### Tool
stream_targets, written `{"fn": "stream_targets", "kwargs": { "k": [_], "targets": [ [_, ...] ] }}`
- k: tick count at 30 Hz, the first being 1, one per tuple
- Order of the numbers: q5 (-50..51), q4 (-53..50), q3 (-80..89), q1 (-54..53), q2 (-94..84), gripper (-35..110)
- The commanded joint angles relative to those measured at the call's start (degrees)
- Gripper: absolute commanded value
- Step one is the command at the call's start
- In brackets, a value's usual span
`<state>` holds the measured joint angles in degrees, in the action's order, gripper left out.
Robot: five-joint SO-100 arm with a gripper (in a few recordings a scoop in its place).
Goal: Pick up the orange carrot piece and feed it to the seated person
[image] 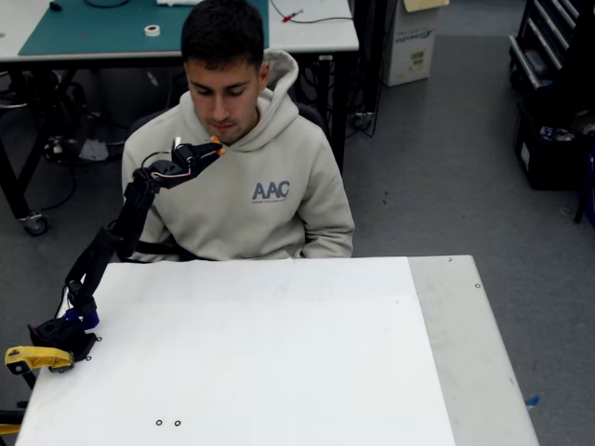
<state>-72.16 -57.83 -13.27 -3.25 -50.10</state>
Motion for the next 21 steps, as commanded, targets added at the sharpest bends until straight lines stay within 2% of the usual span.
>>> {"fn": "stream_targets", "kwargs": {
  "k": [1,5,14,21],
  "targets": [
    [-3.3,0.2,-4.9,0.1,-3.1,-2],
    [-4.2,1.5,-4.9,0.7,-3.1,-2],
    [-4.3,17.1,-3.9,0.8,-2.1,-2],
    [-4.3,18.5,-3.9,1.1,-0.2,-2]
  ]
}}
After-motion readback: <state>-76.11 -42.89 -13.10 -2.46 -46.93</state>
